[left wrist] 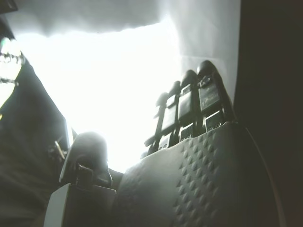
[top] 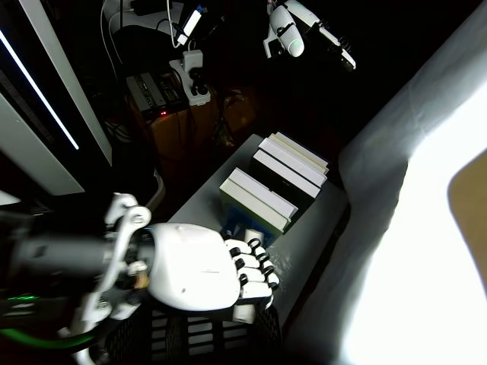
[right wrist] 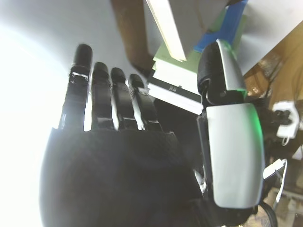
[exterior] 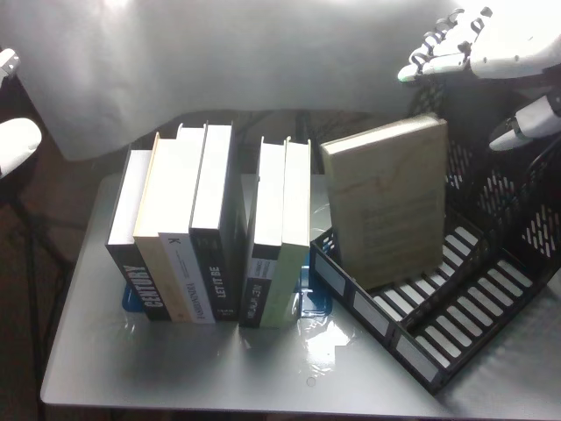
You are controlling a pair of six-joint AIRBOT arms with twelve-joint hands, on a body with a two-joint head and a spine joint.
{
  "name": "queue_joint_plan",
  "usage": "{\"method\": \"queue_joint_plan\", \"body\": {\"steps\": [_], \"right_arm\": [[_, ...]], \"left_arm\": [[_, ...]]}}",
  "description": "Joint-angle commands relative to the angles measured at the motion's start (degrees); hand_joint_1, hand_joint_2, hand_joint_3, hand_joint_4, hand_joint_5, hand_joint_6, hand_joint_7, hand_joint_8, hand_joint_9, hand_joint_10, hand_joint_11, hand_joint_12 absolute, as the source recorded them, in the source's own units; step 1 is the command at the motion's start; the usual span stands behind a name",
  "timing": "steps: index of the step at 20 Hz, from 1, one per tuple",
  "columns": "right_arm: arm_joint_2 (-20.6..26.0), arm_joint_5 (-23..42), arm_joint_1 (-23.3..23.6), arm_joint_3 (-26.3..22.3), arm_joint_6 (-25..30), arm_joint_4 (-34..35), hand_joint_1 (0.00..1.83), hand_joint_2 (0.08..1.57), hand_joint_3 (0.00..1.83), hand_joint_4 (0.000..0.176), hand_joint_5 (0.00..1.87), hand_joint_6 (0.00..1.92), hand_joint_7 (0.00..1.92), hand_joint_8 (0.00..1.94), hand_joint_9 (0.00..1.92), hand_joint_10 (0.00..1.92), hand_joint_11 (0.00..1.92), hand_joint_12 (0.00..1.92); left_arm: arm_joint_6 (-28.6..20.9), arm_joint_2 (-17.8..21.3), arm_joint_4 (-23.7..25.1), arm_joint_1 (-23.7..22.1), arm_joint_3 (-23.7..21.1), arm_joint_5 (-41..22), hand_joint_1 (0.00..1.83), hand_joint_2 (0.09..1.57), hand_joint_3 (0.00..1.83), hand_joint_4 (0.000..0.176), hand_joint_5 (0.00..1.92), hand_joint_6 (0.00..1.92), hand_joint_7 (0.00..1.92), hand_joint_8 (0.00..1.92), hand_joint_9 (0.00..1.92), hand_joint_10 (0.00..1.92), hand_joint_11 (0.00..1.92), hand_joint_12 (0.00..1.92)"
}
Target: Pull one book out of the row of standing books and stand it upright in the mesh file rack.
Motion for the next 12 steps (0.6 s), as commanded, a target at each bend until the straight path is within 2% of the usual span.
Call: {"method": "queue_joint_plan", "body": {"steps": [1,2,3,4,5,6,7,8,9,10,11,12], "right_arm": [[1.5,-1.72,0.85,-0.93,-0.74,3.23,0.77,1.18,0.01,0.054,0.0,0.0,0.0,0.0,0.01,0.0,0.0,0.88],[3.7,-1.3,0.98,-3.48,-8.53,12.86,0.42,1.32,0.0,0.082,0.0,0.0,0.0,0.0,0.0,0.0,0.0,0.18],[4.45,-0.97,0.97,-4.29,-12.06,16.51,0.42,1.32,0.0,0.082,0.0,0.0,0.0,0.0,0.0,0.0,0.0,0.18],[5.77,1.08,0.68,-5.53,-20.17,26.56,0.44,1.35,0.0,0.075,0.0,0.0,0.0,0.0,0.0,0.0,0.0,0.03],[6.38,2.93,-0.05,-5.96,-25.57,34.32,0.34,1.36,0.0,0.075,0.0,0.0,0.0,0.0,0.0,0.0,0.0,0.01],[6.74,3.97,-0.64,-6.15,-27.53,38.04,0.29,1.34,0.0,0.066,0.0,0.0,0.0,0.0,0.01,0.0,0.03,0.01],[7.3,6.24,-1.87,-6.42,-31.14,45.09,0.25,1.32,0.01,0.047,0.0,0.0,0.0,0.0,0.02,0.0,0.01,0.22],[7.84,8.06,-2.92,-6.69,-33.17,49.73,0.22,1.3,0.0,0.054,0.0,0.0,0.0,0.0,0.03,0.0,0.0,0.08],[8.53,10.12,-4.01,-7.19,-35.46,54.66,0.37,1.31,0.0,0.04,0.0,0.0,0.0,0.0,0.06,0.02,0.0,0.0],[9.11,12.21,-5.26,-7.77,-37.74,59.18,0.36,1.3,0.0,0.096,0.0,0.0,0.0,0.0,0.05,0.01,0.02,0.01],[9.39,13.43,-5.79,-8.2,-38.91,61.57,0.33,1.3,0.0,0.087,0.0,0.0,0.0,0.0,0.04,0.01,0.0,0.2],[9.77,14.54,-6.33,-8.7,-40.25,63.67,0.3,1.32,0.0,0.054,0.0,0.0,0.0,0.0,0.05,0.01,0.0,0.43]], "left_arm": [[-0.27,0.54,-0.44,0.2,-0.1,-8.04,0.0,1.39,0.0,0.008,0.0,0.0,0.0,0.0,0.0,0.0,0.0,0.0],[-0.27,0.72,-0.05,0.28,-0.52,-8.61,0.0,1.4,0.0,0.012,0.0,0.0,0.0,0.0,0.0,0.0,0.0,0.0],[-0.27,0.77,0.11,0.28,-0.65,-8.82,0.0,1.4,0.0,0.012,0.0,0.0,0.0,0.0,0.0,0.0,0.0,0.0],[-0.27,0.88,0.72,0.24,-0.9,-9.14,0.01,1.42,0.01,0.002,0.0,0.0,0.0,0.0,0.0,0.0,0.0,0.0],[-0.27,0.88,1.16,0.11,-1.01,-9.2,0.04,1.42,0.01,0.0,0.0,0.0,0.0,0.0,0.0,0.0,0.0,0.0],[-0.27,0.84,1.46,-0.05,-1.02,-9.17,0.06,1.44,0.01,0.0,0.0,0.0,0.0,0.0,0.0,0.0,0.0,0.0],[-0.27,0.65,2.18,-0.43,-0.96,-8.86,0.04,1.43,0.0,0.0,0.0,0.0,0.0,0.0,0.0,0.0,0.0,0.0],[-0.27,0.3,3.12,-1.0,-0.67,-8.35,0.02,1.44,0.01,0.0,0.0,0.0,0.0,0.0,0.0,0.0,0.0,0.0],[-0.27,-0.02,4.37,-1.63,-0.39,-7.86,0.05,1.45,0.0,0.0,0.0,0.0,0.0,0.0,0.0,0.0,0.0,0.0],[-0.27,-0.05,5.68,-2.18,-0.39,-7.65,0.1,1.46,0.0,0.0,0.0,0.0,0.0,0.0,0.0,0.0,0.0,0.0],[-0.27,0.03,6.47,-2.42,-0.43,-7.61,0.07,1.45,0.0,0.0,0.0,0.0,0.0,0.0,0.0,0.0,0.0,0.0],[-0.27,0.1,7.33,-2.63,-0.48,-7.59,0.07,1.45,0.0,0.0,0.0,0.0,0.0,0.0,0.0,0.0,0.0,0.0]]}}
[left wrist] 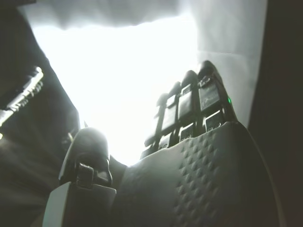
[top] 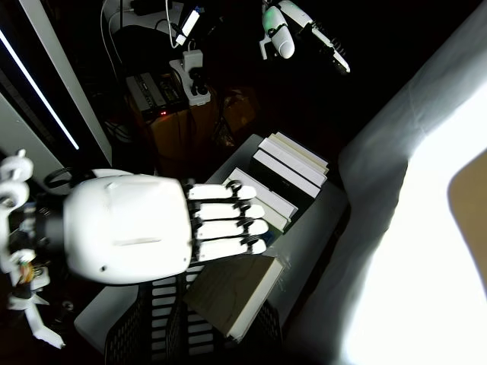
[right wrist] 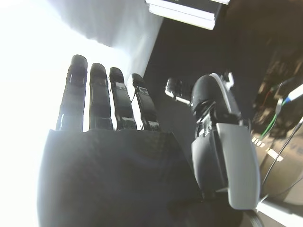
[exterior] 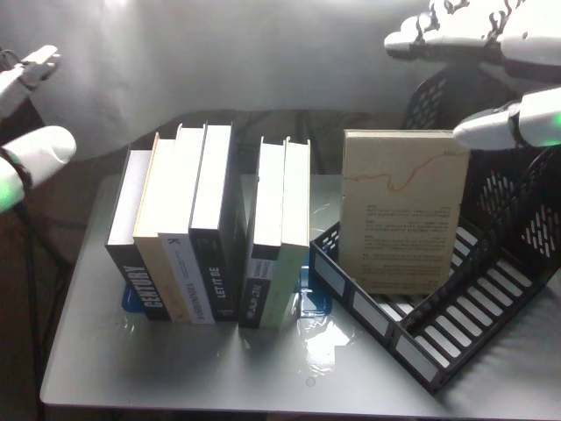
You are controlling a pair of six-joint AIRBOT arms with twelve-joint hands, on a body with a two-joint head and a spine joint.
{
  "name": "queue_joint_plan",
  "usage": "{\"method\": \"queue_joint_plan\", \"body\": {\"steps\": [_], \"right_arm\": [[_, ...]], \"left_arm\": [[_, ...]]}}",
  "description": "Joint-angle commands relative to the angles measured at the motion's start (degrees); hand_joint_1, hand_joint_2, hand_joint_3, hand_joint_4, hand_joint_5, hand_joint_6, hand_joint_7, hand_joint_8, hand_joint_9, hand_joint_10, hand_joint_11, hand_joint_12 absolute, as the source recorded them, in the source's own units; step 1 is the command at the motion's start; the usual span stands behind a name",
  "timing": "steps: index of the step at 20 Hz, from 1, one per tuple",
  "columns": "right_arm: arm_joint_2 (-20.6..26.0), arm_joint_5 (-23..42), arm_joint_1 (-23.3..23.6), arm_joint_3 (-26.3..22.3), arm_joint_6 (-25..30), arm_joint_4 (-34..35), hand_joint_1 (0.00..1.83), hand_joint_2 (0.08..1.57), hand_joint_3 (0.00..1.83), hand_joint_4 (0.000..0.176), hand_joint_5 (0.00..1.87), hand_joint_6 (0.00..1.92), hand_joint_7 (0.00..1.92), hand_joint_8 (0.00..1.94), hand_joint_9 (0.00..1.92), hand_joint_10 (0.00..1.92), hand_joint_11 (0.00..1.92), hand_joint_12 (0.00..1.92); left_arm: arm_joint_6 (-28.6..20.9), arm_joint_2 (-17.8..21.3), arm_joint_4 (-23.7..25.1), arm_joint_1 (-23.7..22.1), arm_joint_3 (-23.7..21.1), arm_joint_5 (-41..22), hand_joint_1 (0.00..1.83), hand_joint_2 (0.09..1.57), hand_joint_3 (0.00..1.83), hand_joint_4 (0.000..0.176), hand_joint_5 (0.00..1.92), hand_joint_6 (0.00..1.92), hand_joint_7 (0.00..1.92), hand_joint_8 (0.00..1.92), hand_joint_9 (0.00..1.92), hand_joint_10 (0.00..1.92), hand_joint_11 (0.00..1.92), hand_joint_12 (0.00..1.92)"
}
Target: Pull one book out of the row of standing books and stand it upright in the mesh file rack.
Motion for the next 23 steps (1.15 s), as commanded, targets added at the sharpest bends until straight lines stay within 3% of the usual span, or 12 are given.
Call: {"method": "queue_joint_plan", "body": {"steps": [1,3,4,5,7,9,11,13,15,17,20,23], "right_arm": [[1.13,6.26,-0.12,-0.63,-1.22,4.16,0.33,1.33,0.0,0.034,0.0,0.0,0.0,0.0,0.07,0.02,0.0,0.55],[2.58,9.31,-2.16,-2.34,-4.34,9.54,0.35,1.33,0.0,0.027,0.0,0.0,0.0,0.0,0.07,0.02,0.0,0.63],[3.07,10.93,-3.13,-3.1,-5.88,11.84,0.23,1.34,0.0,0.053,0.0,0.0,0.0,0.0,0.06,0.01,0.0,0.42],[3.27,11.92,-3.79,-3.56,-6.65,13.12,0.2,1.34,0.0,0.045,0.0,0.0,0.0,0.0,0.05,0.01,0.0,0.28],[3.7,13.49,-4.84,-4.52,-8.2,15.07,0.23,1.34,0.0,0.065,0.0,0.0,0.0,0.0,0.03,0.0,0.0,0.15],[4.18,14.94,-6.0,-5.36,-9.47,16.98,0.19,1.34,0.0,0.045,0.0,0.0,0.0,0.0,0.0,0.0,0.0,0.14],[3.94,15.53,-6.56,-5.4,-9.48,17.58,0.21,1.33,0.0,0.022,0.0,0.0,0.0,0.0,0.0,0.0,0.0,0.11],[3.58,16.12,-7.32,-5.37,-9.48,18.1,0.22,1.33,0.0,0.006,0.0,0.0,0.0,0.0,0.0,0.0,0.0,0.01],[3.45,16.51,-8.36,-5.41,-9.49,18.71,0.18,1.35,0.01,0.0,0.0,0.0,0.0,0.0,0.0,0.0,0.01,0.02],[3.38,16.65,-9.14,-5.38,-9.95,19.5,0.16,1.36,0.01,0.0,0.0,0.0,0.0,0.0,0.0,0.0,0.0,0.02],[3.12,17.14,-9.89,-5.11,-10.12,20.35,0.16,1.34,0.0,0.009,0.0,0.0,0.0,0.0,0.0,0.0,0.0,0.04],[3.43,18.11,-10.7,-5.42,-10.71,21.64,0.17,1.35,0.0,0.012,0.0,0.0,0.0,0.0,0.0,0.0,0.0,0.0]], "left_arm": [[-0.22,0.27,-0.72,-0.49,0.11,-6.77,0.05,1.44,0.0,0.0,0.0,0.0,0.0,0.0,0.0,0.0,0.0,0.0],[-0.22,0.15,1.23,-1.3,0.0,-6.25,0.02,1.44,0.0,0.0,0.0,0.0,0.0,0.0,0.0,0.0,0.0,0.0],[-0.22,0.23,2.33,-1.57,-0.11,-6.04,0.07,1.43,0.0,0.0,0.0,0.0,0.0,0.0,0.0,0.0,0.0,0.0],[-0.22,0.36,3.1,-1.75,-0.21,-5.9,0.06,1.41,0.0,0.0,0.0,0.0,0.0,0.0,0.0,0.0,0.0,0.0],[-0.22,0.61,5.24,-2.78,-0.36,-5.0,0.06,1.42,0.0,0.0,0.0,0.0,0.0,0.0,0.0,0.0,0.0,0.0],[-0.22,0.4,8.77,-5.29,-0.33,-2.7,0.2,1.44,0.0,0.01,0.0,0.0,0.0,0.0,0.0,0.0,0.0,0.0],[-0.22,0.07,11.42,-7.05,-0.21,-0.87,0.22,1.43,0.0,0.05,0.0,0.0,0.0,0.0,0.0,0.0,0.0,0.0],[-0.22,-0.95,14.02,-8.79,0.43,0.86,0.21,1.42,0.0,0.042,0.0,0.0,0.0,0.0,0.0,0.0,0.0,0.0],[-0.22,-2.18,16.47,-10.43,1.13,2.3,0.17,1.37,0.0,0.07,0.0,0.0,0.0,0.0,0.0,0.0,0.0,0.0],[-0.22,-2.88,18.39,-11.55,1.48,3.33,0.11,1.33,0.0,0.037,0.0,0.0,0.0,0.0,0.0,0.0,0.0,0.0],[-0.22,-3.14,19.39,-12.0,1.73,3.69,0.0,1.21,0.0,0.066,0.0,0.0,0.0,0.0,0.0,0.0,0.0,0.0],[-0.22,-2.79,19.43,-12.0,1.6,2.91,0.0,1.24,0.0,0.048,0.0,0.0,0.0,0.0,0.0,0.0,0.0,0.0]]}}
